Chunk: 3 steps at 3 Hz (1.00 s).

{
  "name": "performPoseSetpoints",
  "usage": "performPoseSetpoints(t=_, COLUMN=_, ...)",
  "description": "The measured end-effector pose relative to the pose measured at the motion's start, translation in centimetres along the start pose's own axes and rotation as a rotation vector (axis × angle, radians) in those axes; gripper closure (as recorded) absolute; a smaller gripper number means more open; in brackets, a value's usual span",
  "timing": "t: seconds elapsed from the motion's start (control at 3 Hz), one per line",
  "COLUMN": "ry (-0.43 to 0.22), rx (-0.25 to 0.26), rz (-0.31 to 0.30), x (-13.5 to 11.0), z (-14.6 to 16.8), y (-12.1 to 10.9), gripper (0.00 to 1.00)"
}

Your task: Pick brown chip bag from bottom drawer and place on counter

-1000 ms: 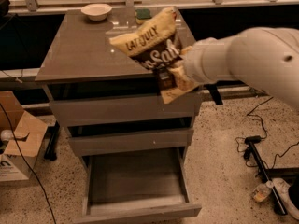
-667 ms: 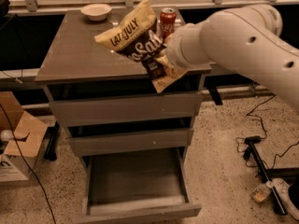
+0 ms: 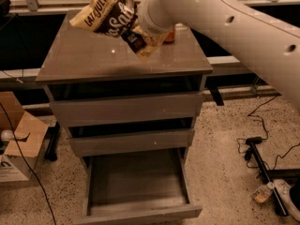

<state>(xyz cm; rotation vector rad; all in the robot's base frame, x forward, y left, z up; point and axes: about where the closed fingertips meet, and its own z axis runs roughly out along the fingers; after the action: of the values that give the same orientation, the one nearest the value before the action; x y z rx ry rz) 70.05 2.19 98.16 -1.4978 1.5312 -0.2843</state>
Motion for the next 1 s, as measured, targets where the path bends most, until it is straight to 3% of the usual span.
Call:
performPoseSetpoints(t=0.33, ry=0.057, rx=-0.032, rz=-0.044, x=-0.3, z=4.4, y=-1.0, gripper=0.81)
performPoseSetpoints(t=0.67, ry=0.135, rx=-0.061, rz=-0.041, x=1.3, z=9.9, y=-1.2, gripper=0.58)
performPoseSetpoints(t=1.0, ry=0.192, rx=-0.08, rz=0.004, x=4.3, z=14.2, y=-1.1, gripper=0.34)
